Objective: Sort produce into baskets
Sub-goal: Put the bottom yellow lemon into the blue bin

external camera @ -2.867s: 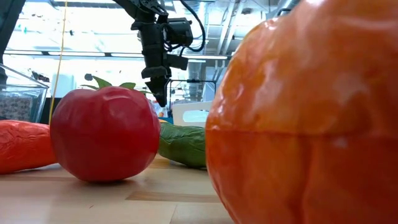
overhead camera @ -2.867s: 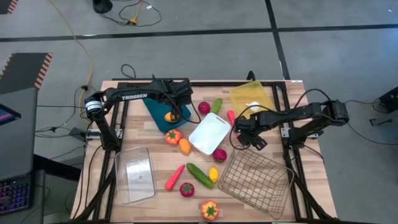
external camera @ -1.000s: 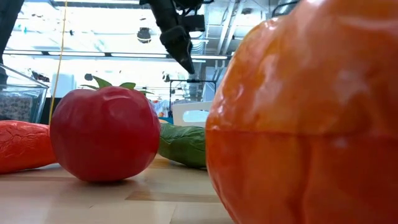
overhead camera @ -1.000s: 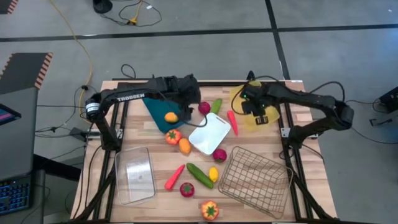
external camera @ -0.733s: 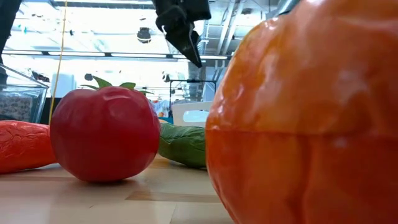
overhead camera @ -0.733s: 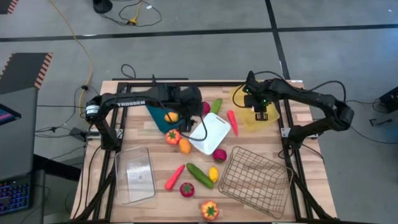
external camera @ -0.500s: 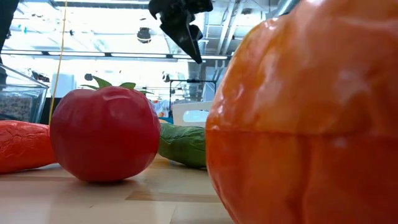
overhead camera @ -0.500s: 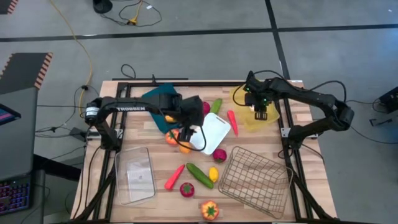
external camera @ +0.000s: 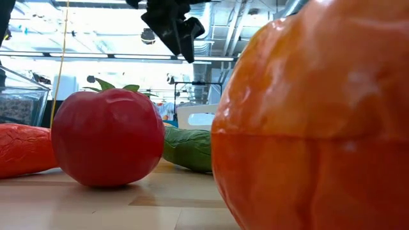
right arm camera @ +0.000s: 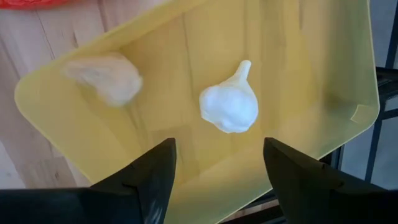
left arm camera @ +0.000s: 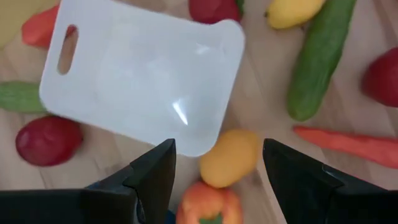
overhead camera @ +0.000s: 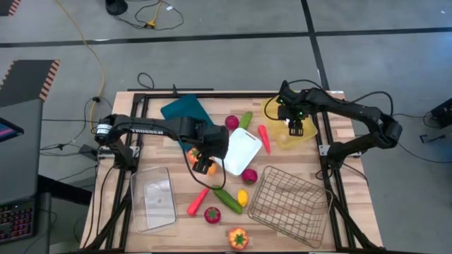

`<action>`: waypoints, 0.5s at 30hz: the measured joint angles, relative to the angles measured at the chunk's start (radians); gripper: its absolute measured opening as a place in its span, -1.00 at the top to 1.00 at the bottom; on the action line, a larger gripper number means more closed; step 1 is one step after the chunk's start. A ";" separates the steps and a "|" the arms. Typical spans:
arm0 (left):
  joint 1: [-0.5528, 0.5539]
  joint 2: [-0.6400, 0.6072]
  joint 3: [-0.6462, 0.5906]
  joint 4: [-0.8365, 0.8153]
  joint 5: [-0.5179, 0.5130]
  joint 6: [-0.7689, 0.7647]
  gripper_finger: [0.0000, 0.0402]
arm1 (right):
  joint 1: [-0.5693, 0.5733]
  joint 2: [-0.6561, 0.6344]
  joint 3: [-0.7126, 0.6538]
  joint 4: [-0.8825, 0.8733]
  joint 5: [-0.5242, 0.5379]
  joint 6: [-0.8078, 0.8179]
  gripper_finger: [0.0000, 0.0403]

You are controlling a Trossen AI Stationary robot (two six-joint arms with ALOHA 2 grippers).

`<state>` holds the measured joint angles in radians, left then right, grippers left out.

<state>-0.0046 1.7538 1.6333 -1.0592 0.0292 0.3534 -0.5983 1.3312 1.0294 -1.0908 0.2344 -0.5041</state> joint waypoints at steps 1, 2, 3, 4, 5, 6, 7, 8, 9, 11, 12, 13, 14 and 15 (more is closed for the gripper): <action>-0.008 0.000 0.000 0.005 0.000 0.001 -0.14 | 0.000 0.000 0.000 0.000 0.000 0.000 -0.34; -0.016 0.000 0.000 0.014 0.000 0.006 -0.14 | 0.000 0.000 0.000 0.001 0.000 0.000 -0.34; -0.024 0.000 0.000 0.029 0.000 0.008 -0.14 | 0.000 0.000 0.000 0.003 0.000 0.000 -0.34; -0.033 0.000 0.000 0.051 0.000 0.008 -0.14 | 0.000 0.000 0.000 0.005 0.000 0.000 -0.34; -0.041 0.000 0.000 0.078 0.002 0.009 -0.14 | 0.000 0.000 0.000 0.007 0.000 0.000 -0.34; -0.049 0.000 0.000 0.106 0.010 0.013 -0.14 | 0.000 0.000 0.000 0.009 0.000 0.000 -0.34; -0.058 0.000 0.000 0.136 0.019 0.024 -0.14 | 0.000 0.000 0.000 0.013 0.000 0.000 -0.34; -0.067 0.000 0.000 0.168 0.023 0.036 -0.14 | 0.000 0.000 0.000 0.019 0.000 0.000 -0.34; -0.077 0.000 0.000 0.202 0.026 0.052 -0.14 | 0.000 0.000 0.000 0.027 0.000 0.000 -0.34; -0.096 0.000 0.000 0.260 0.027 0.081 -0.14 | 0.000 0.000 0.000 0.041 0.000 0.000 -0.34; -0.104 0.003 0.000 0.285 0.027 0.089 -0.14 | 0.000 0.000 0.000 0.045 0.000 0.000 -0.34; -0.112 0.013 0.000 0.319 0.027 0.091 -0.14 | 0.000 0.000 0.000 0.050 0.000 0.000 -0.34; -0.120 0.018 0.000 0.350 0.027 0.090 -0.14 | 0.000 0.000 0.000 0.054 0.000 0.000 -0.34; -0.130 0.027 0.000 0.363 0.028 0.090 -0.14 | 0.000 0.000 0.000 0.055 0.000 0.000 -0.34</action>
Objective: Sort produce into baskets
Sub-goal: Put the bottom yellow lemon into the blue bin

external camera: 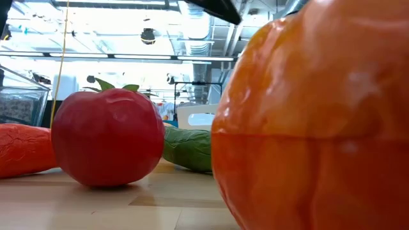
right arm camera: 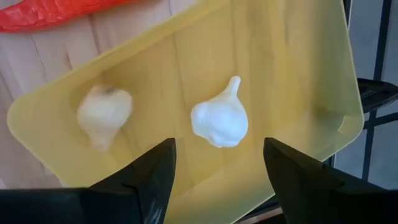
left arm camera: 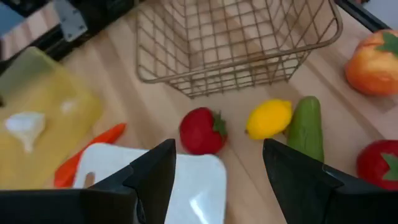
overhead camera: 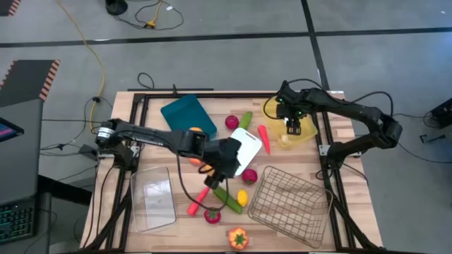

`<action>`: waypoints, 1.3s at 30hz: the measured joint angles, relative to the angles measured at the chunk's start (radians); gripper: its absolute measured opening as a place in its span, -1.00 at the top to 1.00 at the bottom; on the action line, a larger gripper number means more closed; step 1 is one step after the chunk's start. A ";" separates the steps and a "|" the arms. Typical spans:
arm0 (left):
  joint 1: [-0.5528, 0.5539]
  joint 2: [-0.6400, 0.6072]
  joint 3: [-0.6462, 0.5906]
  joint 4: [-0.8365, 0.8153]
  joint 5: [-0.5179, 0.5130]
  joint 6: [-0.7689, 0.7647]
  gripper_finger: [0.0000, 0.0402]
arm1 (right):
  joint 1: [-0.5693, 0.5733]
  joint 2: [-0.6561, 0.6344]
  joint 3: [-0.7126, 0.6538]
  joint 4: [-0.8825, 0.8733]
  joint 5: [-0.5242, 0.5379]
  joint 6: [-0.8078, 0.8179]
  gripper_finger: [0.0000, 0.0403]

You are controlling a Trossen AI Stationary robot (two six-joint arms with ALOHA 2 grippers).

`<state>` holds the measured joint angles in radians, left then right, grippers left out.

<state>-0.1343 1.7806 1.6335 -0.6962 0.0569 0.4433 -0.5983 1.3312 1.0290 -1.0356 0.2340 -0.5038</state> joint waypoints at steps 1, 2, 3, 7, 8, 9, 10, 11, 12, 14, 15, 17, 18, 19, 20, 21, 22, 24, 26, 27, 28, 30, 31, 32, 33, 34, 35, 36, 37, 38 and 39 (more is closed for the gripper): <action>-0.007 0.017 0.000 0.013 0.002 0.000 -0.14 | 0.000 0.000 0.000 -0.001 0.000 0.000 -0.34; -0.014 0.032 0.000 0.042 0.005 0.003 -0.14 | 0.000 0.000 0.000 -0.001 0.000 0.000 -0.34; -0.025 0.047 0.000 0.055 0.007 0.006 -0.14 | 0.000 0.000 0.000 -0.001 0.000 0.001 -0.34; -0.060 0.130 0.000 0.095 0.008 0.018 -0.14 | 0.000 0.000 0.000 -0.001 -0.002 0.036 -0.34; -0.069 0.149 -0.001 0.093 0.007 0.033 -0.14 | 0.000 0.000 0.000 0.000 -0.004 0.047 -0.34; -0.075 0.170 -0.001 0.100 0.007 0.048 -0.14 | 0.000 0.000 0.000 0.000 -0.003 0.058 -0.34; -0.080 0.189 -0.001 0.121 0.007 0.062 -0.14 | 0.000 0.000 0.000 0.000 -0.003 0.064 -0.34; -0.086 0.204 -0.001 0.130 0.008 0.068 -0.14 | 0.000 0.000 0.000 0.000 -0.003 0.065 -0.34; -0.090 0.221 -0.001 0.128 0.019 0.069 -0.14 | 0.001 0.000 0.000 0.000 -0.003 0.069 -0.34; -0.091 0.245 -0.001 0.171 0.067 0.068 -0.14 | 0.001 0.000 0.000 0.001 -0.003 0.070 -0.34; -0.091 0.253 -0.001 0.181 0.093 0.068 -0.14 | 0.001 0.000 0.000 0.001 -0.003 0.070 -0.34; -0.087 0.259 -0.001 0.192 0.135 0.069 -0.14 | 0.001 0.000 0.000 0.002 -0.003 0.070 -0.34; -0.084 0.266 0.002 0.215 0.153 0.074 -0.14 | 0.001 0.000 0.000 0.004 -0.003 0.070 -0.34; -0.083 0.270 0.003 0.225 0.161 0.076 -0.14 | 0.001 0.000 0.000 0.005 -0.003 0.070 -0.34; -0.081 0.275 0.000 0.215 0.167 0.076 -0.14 | 0.001 0.000 0.000 0.005 -0.003 0.070 -0.34; -0.079 0.285 -0.001 0.214 0.175 0.077 -0.14 | 0.001 0.000 0.000 0.004 -0.003 0.070 -0.34; -0.078 0.292 -0.001 0.227 0.178 0.083 -0.14 | 0.001 0.000 0.000 0.005 -0.003 0.070 -0.34; -0.077 0.301 -0.001 0.220 0.174 0.098 -0.14 | 0.001 0.000 0.000 0.006 -0.003 0.070 -0.34; -0.078 0.301 -0.001 0.223 0.153 0.122 -0.14 | 0.001 0.000 0.000 0.008 -0.002 0.070 -0.34; -0.078 0.301 -0.001 0.225 0.129 0.138 -0.14 | 0.001 0.000 0.000 0.010 -0.002 0.070 -0.34; -0.079 0.301 -0.001 0.226 0.099 0.150 -0.14 | 0.001 0.000 0.000 0.014 -0.002 0.070 -0.34; -0.080 0.301 -0.001 0.226 0.069 0.155 -0.14 | 0.001 0.000 0.000 0.019 -0.002 0.070 -0.34; -0.080 0.301 -0.001 0.227 0.069 0.151 -0.14 | 0.001 0.000 0.000 0.023 -0.002 0.070 -0.34; -0.080 0.301 -0.001 0.229 0.073 0.145 -0.14 | 0.001 0.000 0.000 0.026 -0.002 0.070 -0.34; -0.079 0.301 -0.001 0.229 0.080 0.140 -0.14 | 0.001 0.000 0.000 0.027 -0.002 0.070 -0.34; -0.080 0.301 -0.001 0.224 0.084 0.141 -0.14 | 0.001 0.000 0.000 0.028 -0.002 0.070 -0.34; -0.082 0.301 -0.001 0.217 0.085 0.146 -0.14 | 0.001 0.000 0.000 0.028 -0.002 0.070 -0.34; -0.085 0.301 -0.001 0.213 0.085 0.150 -0.14 | 0.001 0.000 0.000 0.028 -0.002 0.070 -0.34; -0.089 0.301 -0.001 0.215 0.086 0.156 -0.14 | 0.001 0.000 0.000 0.028 -0.002 0.070 -0.34; -0.090 0.301 -0.001 0.219 0.086 0.165 -0.14 | 0.001 0.000 0.000 0.028 -0.002 0.070 -0.34; -0.091 0.301 -0.001 0.220 0.087 0.175 -0.14 | 0.001 0.000 0.000 0.028 -0.002 0.070 -0.34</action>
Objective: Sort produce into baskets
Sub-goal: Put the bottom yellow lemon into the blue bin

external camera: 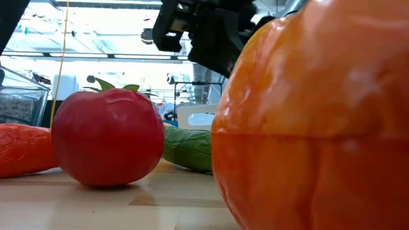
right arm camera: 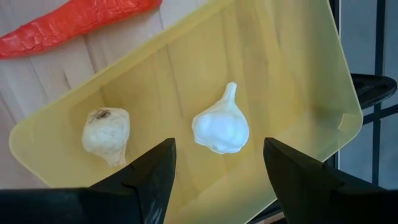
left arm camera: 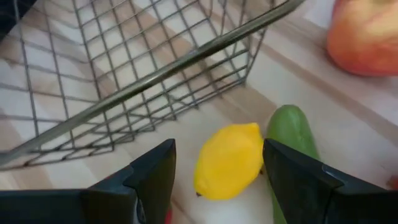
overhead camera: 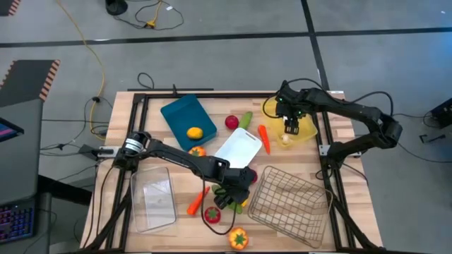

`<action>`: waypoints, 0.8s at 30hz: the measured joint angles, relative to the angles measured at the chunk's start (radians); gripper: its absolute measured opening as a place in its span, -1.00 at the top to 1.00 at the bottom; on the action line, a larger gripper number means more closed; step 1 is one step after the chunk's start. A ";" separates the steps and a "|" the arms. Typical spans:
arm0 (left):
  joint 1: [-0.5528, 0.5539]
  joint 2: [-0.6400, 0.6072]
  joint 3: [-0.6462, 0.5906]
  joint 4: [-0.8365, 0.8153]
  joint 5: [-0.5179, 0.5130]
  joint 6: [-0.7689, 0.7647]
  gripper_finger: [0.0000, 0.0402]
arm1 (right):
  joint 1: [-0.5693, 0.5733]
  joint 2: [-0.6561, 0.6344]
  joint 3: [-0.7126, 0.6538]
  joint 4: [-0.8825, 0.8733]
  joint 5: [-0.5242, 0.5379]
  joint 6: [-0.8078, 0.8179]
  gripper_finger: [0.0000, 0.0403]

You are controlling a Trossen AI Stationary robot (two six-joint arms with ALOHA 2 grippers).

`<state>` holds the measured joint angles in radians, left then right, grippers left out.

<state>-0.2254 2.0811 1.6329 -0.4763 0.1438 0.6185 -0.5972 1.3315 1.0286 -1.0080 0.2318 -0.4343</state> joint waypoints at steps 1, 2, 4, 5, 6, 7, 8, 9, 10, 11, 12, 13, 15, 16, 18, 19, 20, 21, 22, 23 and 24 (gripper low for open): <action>-0.002 0.000 0.000 -0.001 0.001 0.009 -0.14 | 0.000 0.000 0.000 0.000 0.000 0.000 -0.34; -0.003 0.008 0.000 0.001 0.001 0.014 -0.14 | 0.000 0.000 0.000 0.000 0.000 0.000 -0.34; -0.003 0.030 0.002 0.021 0.002 0.015 -0.14 | 0.000 0.000 0.000 0.001 0.000 0.000 -0.34; -0.005 0.043 0.000 0.011 0.002 0.020 -0.14 | 0.000 0.000 0.000 0.001 0.001 0.000 -0.34; -0.006 0.062 0.000 0.015 0.001 0.030 -0.14 | 0.000 0.000 0.000 0.001 0.001 0.000 -0.34; -0.007 0.074 0.000 0.036 -0.016 0.039 -0.14 | 0.000 0.000 0.000 0.002 0.002 0.000 -0.34; -0.011 0.086 0.000 0.041 -0.040 0.049 -0.14 | 0.000 0.000 0.000 0.002 0.002 0.000 -0.34; -0.014 0.095 0.000 0.040 -0.056 0.056 -0.14 | 0.000 0.000 0.000 0.003 0.002 0.000 -0.34; -0.016 0.102 0.001 0.046 -0.073 0.063 -0.14 | 0.000 0.000 0.000 0.005 0.002 0.000 -0.34; -0.016 0.110 0.005 0.048 -0.079 0.075 -0.14 | 0.000 0.000 0.000 0.007 0.002 0.000 -0.34; -0.017 0.113 0.007 0.051 -0.077 0.083 -0.14 | 0.000 0.000 0.000 0.010 0.002 0.000 -0.34; -0.017 0.114 0.007 0.048 -0.076 0.090 -0.14 | 0.000 0.000 0.000 0.015 0.002 0.000 -0.34; -0.017 0.120 0.007 0.047 -0.071 0.096 -0.14 | -0.001 0.000 0.000 0.028 0.002 0.000 -0.34; -0.017 0.121 0.007 0.050 -0.072 0.096 -0.14 | -0.001 0.000 0.000 0.036 0.002 0.000 -0.34; -0.017 0.122 0.007 0.047 -0.072 0.084 -0.10 | -0.001 0.000 0.000 0.049 0.002 0.000 -0.34; -0.017 0.122 0.007 0.046 -0.071 0.080 -0.07 | -0.001 0.000 0.000 0.058 0.002 0.000 -0.34; -0.017 0.122 0.007 0.043 -0.071 0.077 -0.03 | -0.001 0.000 0.000 0.066 0.002 0.000 -0.34; -0.017 0.122 0.007 0.039 -0.071 0.077 0.01 | -0.001 0.000 0.000 0.069 0.002 0.000 -0.34; -0.017 0.122 0.008 0.031 -0.074 0.077 0.06 | -0.001 0.000 0.000 0.071 0.002 0.000 -0.34; -0.017 0.122 0.008 0.025 -0.079 0.073 0.11 | -0.001 0.000 0.000 0.073 0.002 -0.001 -0.34; -0.017 0.122 0.008 0.024 -0.085 0.064 0.14 | -0.001 0.000 0.000 0.073 0.002 0.000 -0.34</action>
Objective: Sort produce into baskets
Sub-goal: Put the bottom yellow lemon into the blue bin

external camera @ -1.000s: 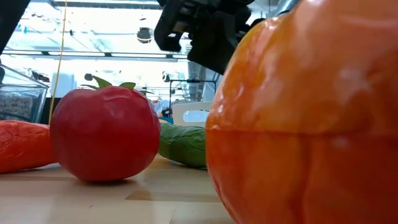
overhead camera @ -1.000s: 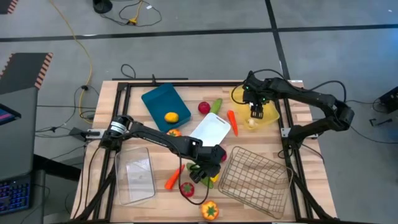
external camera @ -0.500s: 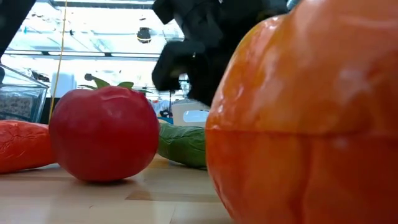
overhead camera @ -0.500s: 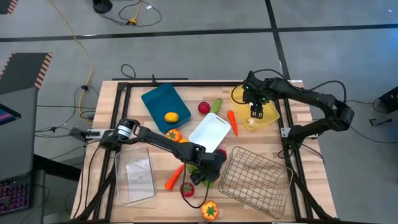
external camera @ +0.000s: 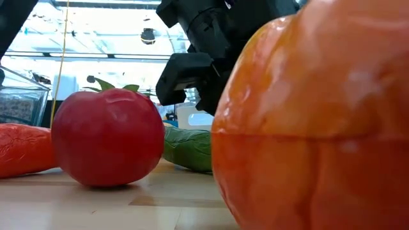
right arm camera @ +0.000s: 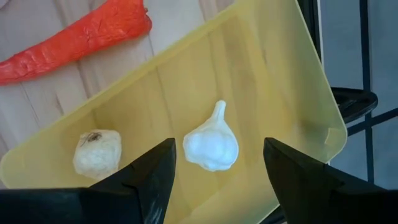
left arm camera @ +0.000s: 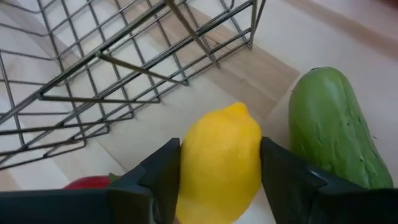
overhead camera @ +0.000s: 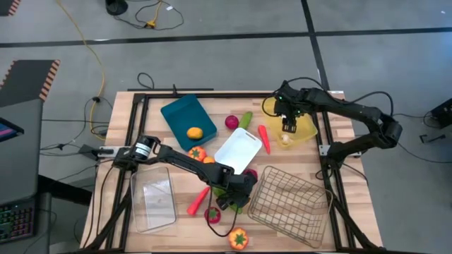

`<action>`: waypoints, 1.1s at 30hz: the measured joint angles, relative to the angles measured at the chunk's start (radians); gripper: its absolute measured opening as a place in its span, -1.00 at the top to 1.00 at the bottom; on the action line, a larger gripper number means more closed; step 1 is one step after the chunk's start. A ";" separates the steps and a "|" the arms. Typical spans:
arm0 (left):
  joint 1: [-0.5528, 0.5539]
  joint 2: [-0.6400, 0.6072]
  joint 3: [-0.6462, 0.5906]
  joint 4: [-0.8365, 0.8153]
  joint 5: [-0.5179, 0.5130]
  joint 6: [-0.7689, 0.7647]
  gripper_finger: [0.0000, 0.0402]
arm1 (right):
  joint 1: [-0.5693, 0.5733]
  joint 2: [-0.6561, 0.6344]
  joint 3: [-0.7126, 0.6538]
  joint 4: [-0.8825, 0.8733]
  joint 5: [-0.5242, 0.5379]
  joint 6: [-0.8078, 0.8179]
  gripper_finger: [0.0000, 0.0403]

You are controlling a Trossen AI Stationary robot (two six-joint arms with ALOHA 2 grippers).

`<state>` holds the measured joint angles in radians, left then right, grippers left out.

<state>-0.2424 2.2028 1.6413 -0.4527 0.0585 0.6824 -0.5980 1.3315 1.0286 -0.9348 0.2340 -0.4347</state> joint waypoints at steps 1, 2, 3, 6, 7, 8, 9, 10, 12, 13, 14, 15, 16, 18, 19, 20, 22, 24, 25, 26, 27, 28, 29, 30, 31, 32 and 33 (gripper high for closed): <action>0.000 0.000 0.000 -0.001 -0.007 -0.011 0.17 | 0.000 0.000 0.000 0.000 0.000 0.000 -0.34; 0.000 0.000 0.000 -0.001 -0.012 -0.015 0.20 | 0.000 0.000 0.000 0.000 0.000 0.000 -0.34; -0.001 0.000 0.000 -0.001 -0.015 -0.020 0.21 | 0.000 0.000 0.000 0.000 0.000 0.000 -0.34; 0.000 0.000 0.000 0.000 -0.014 -0.037 0.20 | 0.000 0.000 0.000 0.001 0.000 -0.001 -0.34; 0.000 -0.001 0.000 -0.001 -0.015 -0.041 0.19 | 0.000 0.000 0.000 0.001 0.000 -0.001 -0.34; -0.001 -0.003 0.000 -0.002 -0.016 -0.051 0.18 | 0.000 0.000 0.000 0.000 0.000 -0.001 -0.34; -0.001 -0.007 -0.001 -0.006 -0.018 -0.065 0.18 | 0.000 0.000 0.000 0.000 0.000 -0.001 -0.34; 0.000 -0.013 -0.002 -0.016 -0.017 -0.081 0.18 | 0.000 0.000 0.000 0.001 0.000 -0.002 -0.34; 0.000 -0.031 -0.005 -0.039 -0.010 -0.105 0.18 | 0.000 0.000 0.000 0.001 0.000 -0.002 -0.34; 0.000 -0.041 -0.006 -0.049 -0.004 -0.111 0.18 | 0.000 0.000 0.000 0.000 0.000 -0.002 -0.34; 0.000 -0.053 -0.006 -0.055 0.001 -0.117 0.18 | 0.000 0.000 0.000 0.000 0.000 -0.002 -0.34; 0.000 -0.070 -0.006 -0.062 0.003 -0.126 0.18 | 0.000 0.000 0.000 0.000 0.000 -0.002 -0.34; 0.000 -0.088 -0.006 -0.077 0.004 -0.133 0.18 | 0.000 0.000 0.000 0.000 0.000 -0.002 -0.34; 0.000 -0.123 -0.005 -0.115 0.005 -0.146 0.18 | 0.000 0.000 0.000 0.000 0.000 -0.002 -0.34; 0.000 -0.136 -0.005 -0.137 0.005 -0.150 0.18 | 0.000 0.000 0.000 0.000 0.000 -0.002 -0.34; 0.000 -0.150 -0.005 -0.160 0.004 -0.158 0.18 | 0.000 0.000 0.000 0.001 0.000 -0.002 -0.34; 0.001 -0.183 -0.005 -0.206 -0.005 -0.177 0.18 | 0.000 0.000 0.000 0.001 0.000 -0.002 -0.34; 0.005 -0.226 -0.005 -0.247 -0.026 -0.195 0.18 | 0.000 0.000 0.000 0.001 0.000 -0.002 -0.34; 0.008 -0.249 -0.004 -0.270 -0.041 -0.201 0.18 | 0.000 0.000 0.000 0.001 -0.001 -0.002 -0.34; 0.013 -0.273 -0.003 -0.302 -0.064 -0.208 0.18 | 0.000 0.000 0.000 0.001 0.000 -0.002 -0.34; 0.019 -0.293 -0.003 -0.335 -0.088 -0.215 0.18 | 0.000 0.000 0.000 0.001 0.000 -0.001 -0.34; 0.027 -0.312 -0.003 -0.362 -0.113 -0.224 0.18 | 0.000 0.000 0.000 0.001 -0.001 -0.002 -0.34; 0.035 -0.336 -0.003 -0.389 -0.143 -0.235 0.18 | 0.000 0.000 0.000 0.002 0.000 -0.001 -0.34; 0.048 -0.358 -0.003 -0.422 -0.171 -0.247 0.18 | 0.000 0.000 0.000 0.001 0.000 -0.001 -0.34; 0.063 -0.380 -0.004 -0.450 -0.196 -0.258 0.18 | 0.001 0.000 0.000 0.001 -0.001 0.000 -0.34; 0.080 -0.403 -0.003 -0.468 -0.217 -0.269 0.18 | 0.002 0.000 0.000 0.002 -0.001 0.000 -0.34; 0.101 -0.424 -0.003 -0.491 -0.231 -0.280 0.18 | 0.002 0.000 0.000 0.002 -0.001 0.000 -0.34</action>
<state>-0.1414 1.7786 1.6381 -0.9436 -0.1722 0.4025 -0.5963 1.3315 1.0286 -0.9328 0.2333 -0.4343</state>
